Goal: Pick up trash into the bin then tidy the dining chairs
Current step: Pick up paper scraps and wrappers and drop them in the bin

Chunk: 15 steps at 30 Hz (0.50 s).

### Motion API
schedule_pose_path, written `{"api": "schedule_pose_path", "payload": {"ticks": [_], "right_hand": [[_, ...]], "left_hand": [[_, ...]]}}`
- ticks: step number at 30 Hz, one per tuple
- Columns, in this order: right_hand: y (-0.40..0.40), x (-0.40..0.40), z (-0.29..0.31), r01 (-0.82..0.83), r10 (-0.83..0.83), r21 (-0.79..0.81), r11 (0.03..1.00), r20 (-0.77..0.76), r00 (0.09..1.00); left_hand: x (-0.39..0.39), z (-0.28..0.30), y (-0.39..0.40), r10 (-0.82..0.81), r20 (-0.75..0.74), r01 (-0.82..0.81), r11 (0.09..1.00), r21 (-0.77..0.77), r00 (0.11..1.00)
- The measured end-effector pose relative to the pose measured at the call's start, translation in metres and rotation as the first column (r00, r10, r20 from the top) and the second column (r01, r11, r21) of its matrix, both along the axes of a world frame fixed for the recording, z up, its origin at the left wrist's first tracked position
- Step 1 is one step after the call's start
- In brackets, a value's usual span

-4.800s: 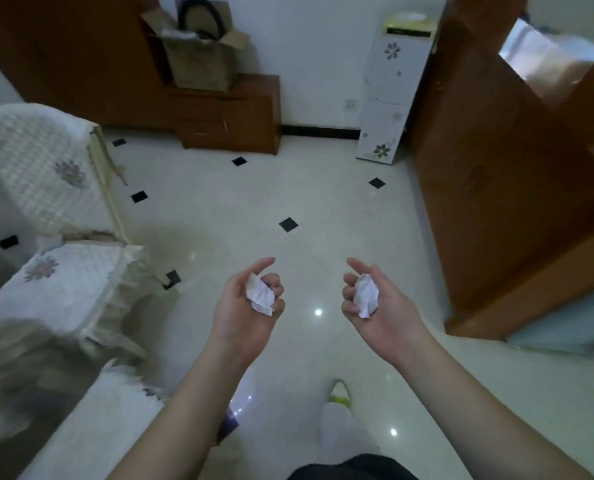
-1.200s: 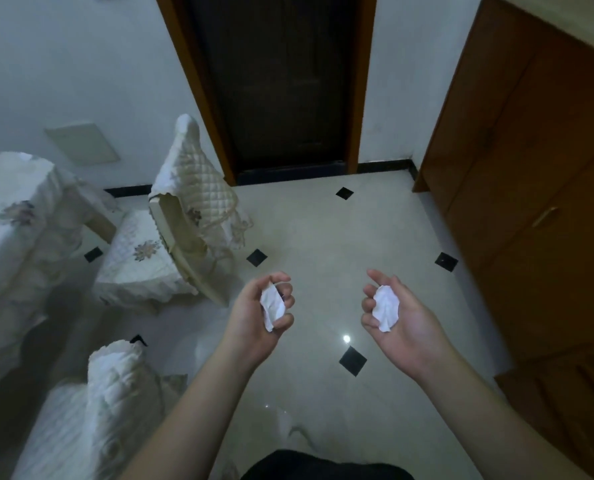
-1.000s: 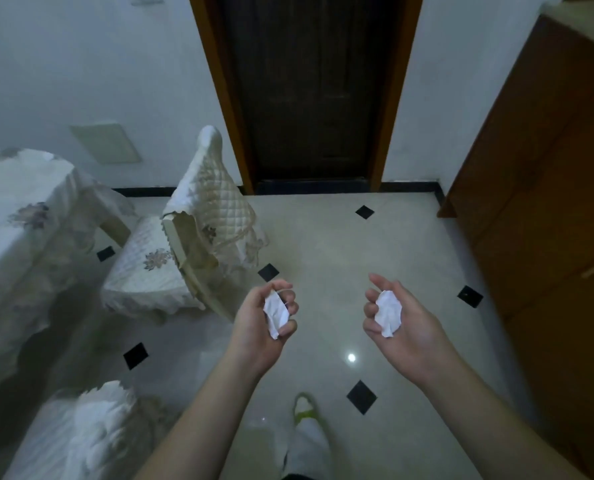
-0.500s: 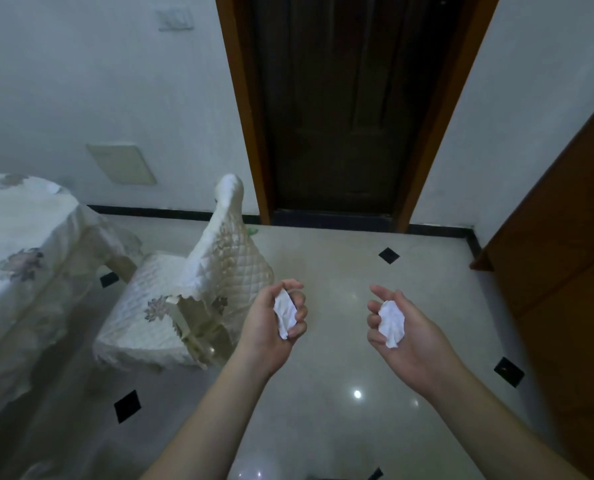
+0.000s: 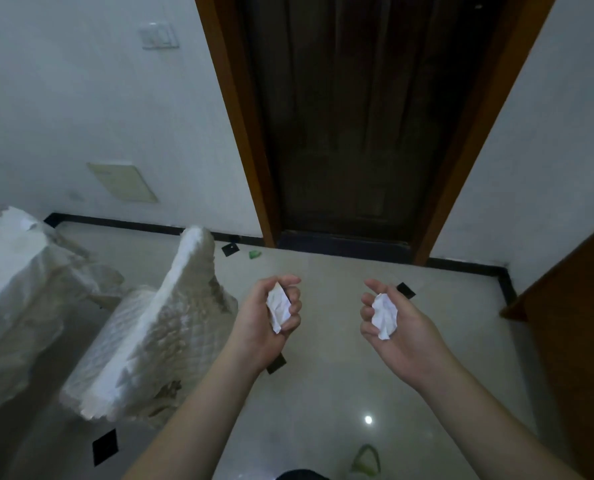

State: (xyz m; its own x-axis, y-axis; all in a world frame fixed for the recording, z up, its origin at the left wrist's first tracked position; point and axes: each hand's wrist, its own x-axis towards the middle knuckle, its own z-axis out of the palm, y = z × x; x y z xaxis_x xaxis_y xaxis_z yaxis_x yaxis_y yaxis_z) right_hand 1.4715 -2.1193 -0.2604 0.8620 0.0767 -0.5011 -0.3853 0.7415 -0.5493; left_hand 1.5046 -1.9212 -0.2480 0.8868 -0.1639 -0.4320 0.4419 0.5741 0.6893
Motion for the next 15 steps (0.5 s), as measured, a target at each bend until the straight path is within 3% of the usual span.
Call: {"api": "schedule_pose_path", "payload": {"ticks": [5,15], "right_hand": [[-0.022,0.072,0.003,-0.057,0.057,0.006,0.998,-0.035,0.998],[0.010,0.210,-0.008,-0.166,0.168,0.039,0.985,-0.057,0.984]], "left_hand": [[0.052,0.004,-0.020,0.071,-0.004,-0.071,0.997,-0.004,0.997],[0.164,-0.013,0.008,0.202,0.002,-0.202,0.979,-0.039,0.979]]}}
